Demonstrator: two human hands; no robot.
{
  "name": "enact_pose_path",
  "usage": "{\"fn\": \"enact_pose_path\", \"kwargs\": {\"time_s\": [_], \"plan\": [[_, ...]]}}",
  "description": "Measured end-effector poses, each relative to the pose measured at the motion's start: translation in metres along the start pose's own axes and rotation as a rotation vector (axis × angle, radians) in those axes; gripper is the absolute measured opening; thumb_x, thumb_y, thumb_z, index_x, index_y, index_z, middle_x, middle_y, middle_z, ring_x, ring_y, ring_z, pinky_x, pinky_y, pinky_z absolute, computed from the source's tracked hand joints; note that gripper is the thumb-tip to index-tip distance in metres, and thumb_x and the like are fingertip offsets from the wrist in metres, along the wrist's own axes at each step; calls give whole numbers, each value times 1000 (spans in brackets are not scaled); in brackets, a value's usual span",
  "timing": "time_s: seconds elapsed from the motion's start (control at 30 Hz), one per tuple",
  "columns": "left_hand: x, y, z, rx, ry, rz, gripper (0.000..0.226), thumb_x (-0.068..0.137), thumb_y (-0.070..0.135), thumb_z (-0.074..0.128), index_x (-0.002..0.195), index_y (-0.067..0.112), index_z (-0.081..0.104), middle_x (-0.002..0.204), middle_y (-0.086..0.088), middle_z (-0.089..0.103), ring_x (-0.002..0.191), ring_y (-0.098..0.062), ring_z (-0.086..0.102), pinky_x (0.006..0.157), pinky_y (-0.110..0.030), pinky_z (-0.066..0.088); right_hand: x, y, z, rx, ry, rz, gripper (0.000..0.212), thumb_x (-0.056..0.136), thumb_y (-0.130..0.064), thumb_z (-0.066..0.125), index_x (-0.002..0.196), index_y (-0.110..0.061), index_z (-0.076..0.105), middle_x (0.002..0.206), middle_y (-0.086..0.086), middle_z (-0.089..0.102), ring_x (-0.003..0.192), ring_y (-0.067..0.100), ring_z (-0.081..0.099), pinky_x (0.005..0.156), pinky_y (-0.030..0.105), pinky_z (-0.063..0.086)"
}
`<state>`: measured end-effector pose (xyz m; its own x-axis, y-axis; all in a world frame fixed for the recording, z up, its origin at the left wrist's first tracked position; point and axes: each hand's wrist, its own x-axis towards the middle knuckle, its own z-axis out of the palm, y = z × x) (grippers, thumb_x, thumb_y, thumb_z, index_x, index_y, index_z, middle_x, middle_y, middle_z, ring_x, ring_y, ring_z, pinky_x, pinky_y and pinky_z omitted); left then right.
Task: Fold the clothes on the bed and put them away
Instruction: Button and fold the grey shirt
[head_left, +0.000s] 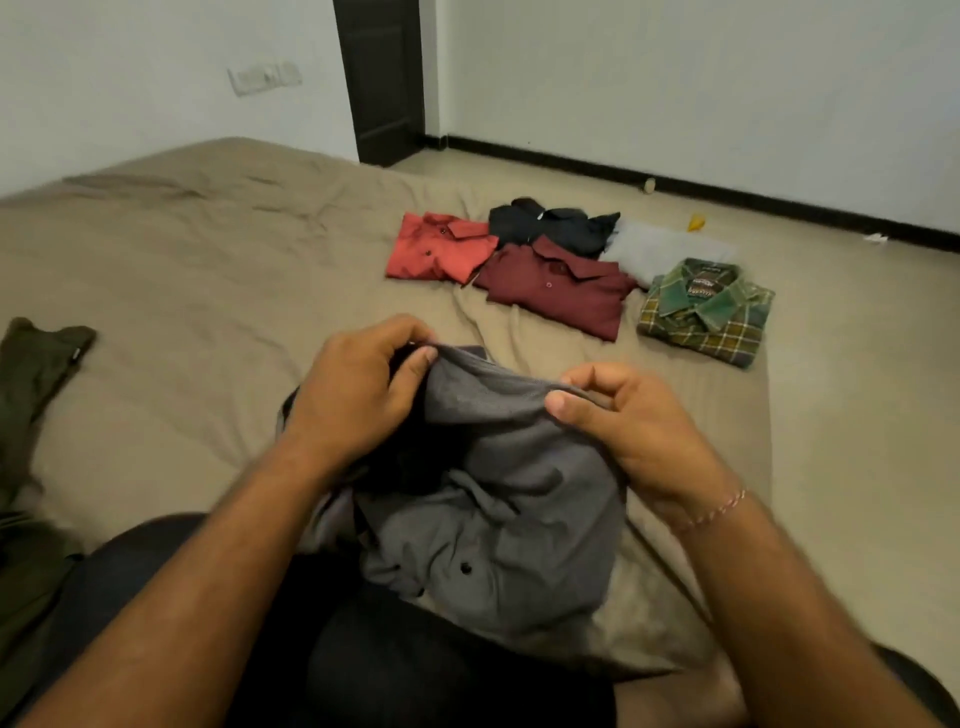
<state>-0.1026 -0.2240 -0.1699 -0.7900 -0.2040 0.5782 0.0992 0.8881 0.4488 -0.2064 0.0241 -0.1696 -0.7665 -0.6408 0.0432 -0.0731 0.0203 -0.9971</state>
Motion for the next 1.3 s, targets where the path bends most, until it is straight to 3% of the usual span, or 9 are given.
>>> {"fn": "enact_pose_path", "kwargs": {"time_s": [0.13,0.23,0.33,0.53,0.67,0.77,0.93,1.13,1.3], "plan": [[87,6,-67,151,30,39,9,93,34,76,90,26,74,82,7,73,76,-14,66,71,-31,49,60,-71,-39,-989,141,-306,5,88,-29,76,92,-29,79,86,-8,76,80,15,70,72,30,55],[152,17,-119,186,-105,-90,23,85,44,83,78,24,73,78,8,71,78,-12,65,76,-37,55,99,-114,-65,-1221,310,-138,12,82,-23,65,88,-29,73,100,5,76,95,30,71,74,31,51],[185,25,-164,184,-185,-95,23,81,40,86,79,22,73,80,2,72,80,-14,65,75,-33,54,115,-147,-75,-1048,389,-94,9,81,-13,65,77,-20,69,99,12,74,101,35,70,81,32,52],[165,-11,-180,360,-93,-381,38,77,53,87,74,19,69,78,-4,68,79,-21,62,73,-35,49,94,-139,-60,-649,176,-73,28,86,6,46,86,3,73,92,25,73,88,41,67,85,55,57],[129,-18,-168,429,-220,-360,45,72,58,88,69,19,65,71,-5,66,74,-23,62,66,-34,45,75,-114,-68,-671,126,-99,28,96,-11,59,72,-11,73,71,3,67,72,22,59,67,34,47],[121,-26,-161,581,55,-296,28,84,38,78,75,20,59,84,-11,67,81,-36,63,70,-39,49,74,-107,-69,-908,11,-96,24,97,-35,69,79,-23,80,76,-4,72,76,13,67,71,30,53],[166,-18,-158,653,206,-214,12,94,20,62,89,10,58,89,-22,64,76,-42,58,68,-45,46,116,-138,-60,-1240,281,-219,20,86,-9,57,89,-19,73,93,8,73,90,30,68,73,32,49],[235,10,-193,627,479,-150,11,91,11,64,98,10,57,88,-24,62,72,-41,55,68,-48,42,151,-216,-65,-1380,630,-297,30,91,-15,53,111,-28,70,110,10,71,96,37,67,73,36,47],[271,17,-223,738,350,-322,19,92,24,62,105,12,69,94,-23,64,87,-46,63,80,-49,51,154,-251,-72,-1448,667,-129,33,95,-27,48,122,-22,65,120,9,68,105,35,65,77,37,43]]}}
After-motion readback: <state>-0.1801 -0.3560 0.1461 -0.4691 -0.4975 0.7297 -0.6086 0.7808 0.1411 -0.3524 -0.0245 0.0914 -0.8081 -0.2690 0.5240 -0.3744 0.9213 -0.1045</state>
